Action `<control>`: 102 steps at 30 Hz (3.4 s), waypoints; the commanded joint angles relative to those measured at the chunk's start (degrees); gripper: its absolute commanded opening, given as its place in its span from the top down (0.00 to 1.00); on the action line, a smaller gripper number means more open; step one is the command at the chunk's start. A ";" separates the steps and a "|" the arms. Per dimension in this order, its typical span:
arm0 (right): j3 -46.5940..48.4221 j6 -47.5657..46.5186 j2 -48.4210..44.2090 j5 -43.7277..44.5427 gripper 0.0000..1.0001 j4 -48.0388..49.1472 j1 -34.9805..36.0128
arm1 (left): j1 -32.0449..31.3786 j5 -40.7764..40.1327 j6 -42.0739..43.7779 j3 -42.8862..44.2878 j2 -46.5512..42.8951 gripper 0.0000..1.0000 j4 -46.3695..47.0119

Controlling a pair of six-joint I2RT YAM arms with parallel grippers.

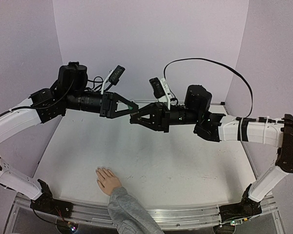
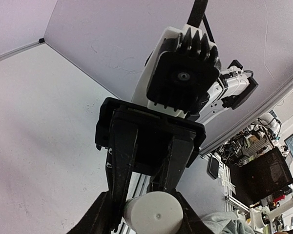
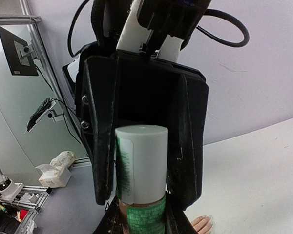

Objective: Paint the nails

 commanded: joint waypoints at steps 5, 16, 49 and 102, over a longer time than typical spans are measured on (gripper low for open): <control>-1.17 -2.06 -3.00 3.82 1.00 3.45 0.04 | 0.00 -1.99 0.35 4.11 2.25 0.80 0.09; -0.58 -21.75 -4.05 98.66 1.00 -10.42 13.16 | -1.22 -20.06 -7.86 7.18 9.56 1.00 -8.08; -12.28 0.81 -10.31 -4.73 1.00 14.25 -5.54 | -2.18 4.08 2.51 7.95 5.15 0.26 2.56; -12.57 -4.23 -13.72 -2.60 1.00 7.26 -7.07 | -4.05 -6.96 11.04 10.80 6.59 0.03 -4.16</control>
